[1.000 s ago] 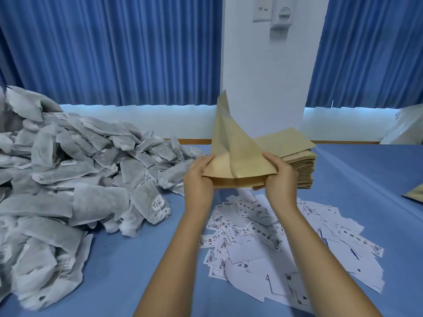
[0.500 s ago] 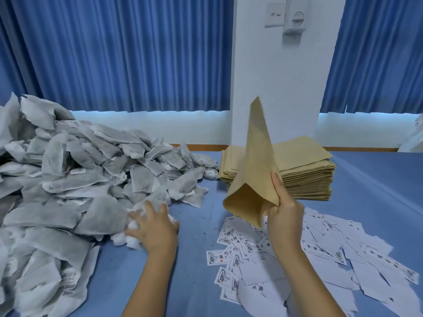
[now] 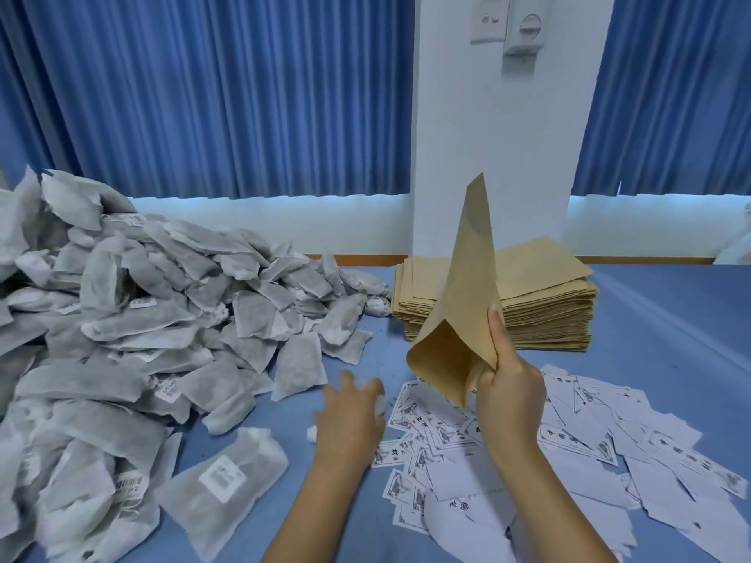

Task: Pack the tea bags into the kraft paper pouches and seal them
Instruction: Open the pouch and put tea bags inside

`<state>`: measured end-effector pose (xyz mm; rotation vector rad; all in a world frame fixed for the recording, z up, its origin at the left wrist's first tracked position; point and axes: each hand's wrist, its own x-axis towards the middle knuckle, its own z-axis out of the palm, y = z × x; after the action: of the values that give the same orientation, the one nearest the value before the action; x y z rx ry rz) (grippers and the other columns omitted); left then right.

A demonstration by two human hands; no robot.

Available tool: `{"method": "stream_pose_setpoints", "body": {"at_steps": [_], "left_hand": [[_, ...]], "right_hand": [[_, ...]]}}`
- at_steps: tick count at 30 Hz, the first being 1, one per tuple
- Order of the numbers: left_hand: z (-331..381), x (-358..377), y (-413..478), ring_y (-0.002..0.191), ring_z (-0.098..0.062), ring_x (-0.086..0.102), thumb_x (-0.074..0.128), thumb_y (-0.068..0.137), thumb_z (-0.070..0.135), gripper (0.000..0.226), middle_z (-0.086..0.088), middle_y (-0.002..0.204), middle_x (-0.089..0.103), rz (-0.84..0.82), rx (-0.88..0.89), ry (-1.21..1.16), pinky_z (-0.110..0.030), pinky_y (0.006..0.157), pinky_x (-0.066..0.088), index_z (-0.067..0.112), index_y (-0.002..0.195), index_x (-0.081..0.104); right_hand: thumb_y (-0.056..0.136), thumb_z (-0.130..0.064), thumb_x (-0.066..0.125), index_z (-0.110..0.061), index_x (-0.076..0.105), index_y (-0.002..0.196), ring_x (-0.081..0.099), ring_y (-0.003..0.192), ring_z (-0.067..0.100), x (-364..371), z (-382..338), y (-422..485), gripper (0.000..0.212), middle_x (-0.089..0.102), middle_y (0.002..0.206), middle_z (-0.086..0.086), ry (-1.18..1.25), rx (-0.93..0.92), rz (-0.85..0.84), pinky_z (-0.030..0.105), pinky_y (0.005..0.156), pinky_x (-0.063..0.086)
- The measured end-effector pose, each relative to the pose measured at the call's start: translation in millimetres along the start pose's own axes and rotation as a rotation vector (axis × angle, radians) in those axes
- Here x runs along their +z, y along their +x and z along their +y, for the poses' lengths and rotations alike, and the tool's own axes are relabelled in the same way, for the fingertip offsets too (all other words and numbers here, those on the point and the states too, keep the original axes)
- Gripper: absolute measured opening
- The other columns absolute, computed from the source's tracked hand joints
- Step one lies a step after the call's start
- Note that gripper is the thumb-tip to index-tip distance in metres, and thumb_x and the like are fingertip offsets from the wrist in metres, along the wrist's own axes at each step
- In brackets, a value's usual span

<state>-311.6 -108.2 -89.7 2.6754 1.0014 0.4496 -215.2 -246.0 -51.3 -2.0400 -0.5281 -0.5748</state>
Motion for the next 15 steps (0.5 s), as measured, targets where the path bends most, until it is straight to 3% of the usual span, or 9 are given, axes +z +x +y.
{"method": "stream_pose_setpoints", "body": {"at_steps": [2,4,5,7,9,11,13,15], "left_hand": [[5,-11,-3,0.109,-0.021,0.048,0.056,0.091,0.018,0.025,0.0,0.122,0.042,0.315,0.125,-0.336,-0.03,0.081,0.048,0.029,0.113,0.052],[14,-29,-11,0.097,-0.012,0.055,0.061,0.083,0.015,0.028,0.005,0.107,0.051,0.596,0.34,-0.688,-0.017,0.079,0.043,0.028,0.107,0.057],[20,-38,-18,0.092,-0.009,0.057,0.061,0.079,0.016,0.028,0.008,0.102,0.056,0.602,0.486,-0.795,-0.014,0.077,0.042,0.029,0.104,0.059],[36,-47,-31,0.089,-0.009,0.061,0.06,0.073,0.014,0.031,0.012,0.097,0.063,0.362,0.684,-0.907,-0.014,0.074,0.045,0.033,0.099,0.062],[53,-44,-35,0.089,-0.007,0.064,0.059,0.073,0.012,0.032,0.012,0.096,0.067,0.157,0.615,-0.934,-0.013,0.072,0.046,0.034,0.095,0.065],[65,-37,-25,0.083,-0.002,0.063,0.059,0.079,0.014,0.024,0.01,0.09,0.068,0.16,0.358,-0.926,-0.008,0.068,0.043,0.032,0.094,0.064],[75,-37,-12,0.075,0.001,0.059,0.055,0.088,0.013,0.013,0.009,0.083,0.063,0.156,0.144,-0.926,-0.01,0.067,0.043,0.025,0.091,0.059],[85,-39,-1,0.08,-0.005,0.062,0.05,0.093,0.007,0.02,0.01,0.083,0.062,0.13,0.057,-1.057,-0.018,0.071,0.049,0.026,0.089,0.056]], "right_hand": [[0.079,0.014,0.053,-0.027,0.025,0.143,0.027,0.048,0.016,0,-2,-2,0.081,0.023,0.05,-0.004,-0.041,-0.008,-0.036,0.03,0.045,0.02],[0.081,0.011,0.054,-0.023,0.027,0.146,0.033,0.051,0.022,1,-4,-3,0.079,0.024,0.05,-0.003,-0.087,-0.018,-0.053,0.03,0.049,0.024],[0.082,0.009,0.055,-0.023,0.026,0.147,0.035,0.053,0.023,2,-3,-3,0.078,0.027,0.051,-0.001,-0.122,-0.019,-0.063,0.03,0.05,0.025],[0.085,0.002,0.056,-0.025,0.02,0.15,0.04,0.058,0.023,4,-1,-2,0.079,0.034,0.057,0.002,-0.184,-0.05,-0.098,0.03,0.053,0.026],[0.089,-0.004,0.056,-0.028,0.011,0.15,0.042,0.061,0.022,4,0,-3,0.08,0.034,0.058,0.0,-0.194,-0.081,-0.133,0.03,0.055,0.025],[0.088,-0.004,0.056,-0.027,0.014,0.151,0.042,0.06,0.023,1,-3,-2,0.079,0.033,0.056,0.001,-0.177,-0.07,-0.138,0.03,0.055,0.026],[0.082,0.005,0.061,-0.018,0.026,0.148,0.038,0.053,0.024,-2,-9,-3,0.078,0.034,0.053,0.004,-0.132,-0.103,-0.087,0.031,0.052,0.026],[0.065,0.017,0.068,-0.005,0.045,0.138,0.03,0.045,0.019,-3,-15,-9,0.079,0.029,0.049,0.003,-0.069,-0.201,-0.021,0.028,0.045,0.024]]}}
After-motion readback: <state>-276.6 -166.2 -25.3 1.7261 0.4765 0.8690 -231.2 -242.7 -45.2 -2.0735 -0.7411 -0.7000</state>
